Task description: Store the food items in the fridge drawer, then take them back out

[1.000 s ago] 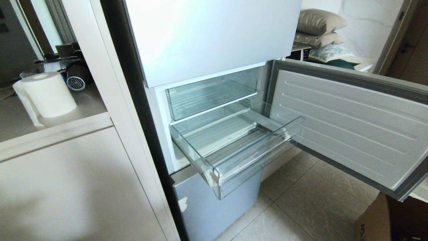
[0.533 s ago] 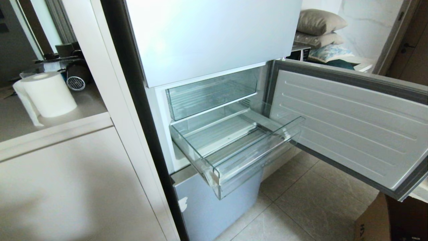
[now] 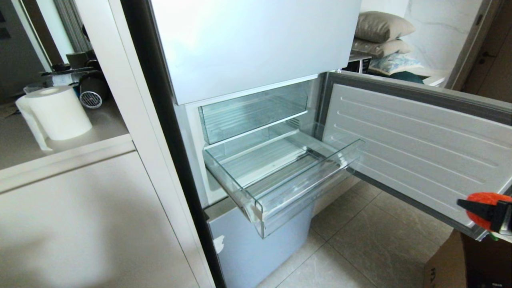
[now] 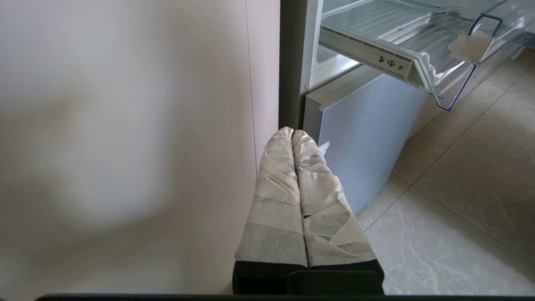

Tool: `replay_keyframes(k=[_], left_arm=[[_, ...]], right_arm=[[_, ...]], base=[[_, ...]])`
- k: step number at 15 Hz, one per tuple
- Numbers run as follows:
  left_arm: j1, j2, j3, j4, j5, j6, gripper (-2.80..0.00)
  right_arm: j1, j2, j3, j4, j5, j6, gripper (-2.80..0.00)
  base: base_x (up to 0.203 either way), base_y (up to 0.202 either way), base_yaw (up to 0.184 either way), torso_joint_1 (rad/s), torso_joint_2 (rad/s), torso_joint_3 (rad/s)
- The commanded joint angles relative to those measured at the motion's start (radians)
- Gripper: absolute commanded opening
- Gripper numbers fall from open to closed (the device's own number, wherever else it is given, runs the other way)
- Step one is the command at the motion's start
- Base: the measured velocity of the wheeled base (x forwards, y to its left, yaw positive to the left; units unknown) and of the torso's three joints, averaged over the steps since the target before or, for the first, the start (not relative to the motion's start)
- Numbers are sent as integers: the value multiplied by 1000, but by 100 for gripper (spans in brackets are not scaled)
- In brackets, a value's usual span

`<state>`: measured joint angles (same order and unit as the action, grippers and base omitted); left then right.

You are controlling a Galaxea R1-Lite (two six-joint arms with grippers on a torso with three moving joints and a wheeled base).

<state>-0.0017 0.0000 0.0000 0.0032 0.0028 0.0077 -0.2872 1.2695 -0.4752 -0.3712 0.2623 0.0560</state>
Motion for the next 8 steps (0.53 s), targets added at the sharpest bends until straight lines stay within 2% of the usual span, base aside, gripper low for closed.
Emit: replay_keyframes(k=[1, 2, 3, 6, 8], left_arm=[[0, 2, 0, 0, 0, 0, -280], [0, 2, 0, 0, 0, 0, -280], [0, 2, 0, 0, 0, 0, -280], [0, 2, 0, 0, 0, 0, -280], [0, 2, 0, 0, 0, 0, -280]], right_arm=[[354, -12, -57, 2, -99, 67, -280], [458, 40, -110, -3, -137, 93, -280], [527, 125, -174, -21, -166, 112, -280], [599, 368, -369, -116, -207, 138, -280], [616, 527, -493, -184, -217, 146, -280]], base=[[0, 0, 0, 0, 0, 0], [0, 0, 0, 0, 0, 0], [0, 0, 0, 0, 0, 0], [0, 0, 0, 0, 0, 0], [0, 0, 0, 0, 0, 0]])
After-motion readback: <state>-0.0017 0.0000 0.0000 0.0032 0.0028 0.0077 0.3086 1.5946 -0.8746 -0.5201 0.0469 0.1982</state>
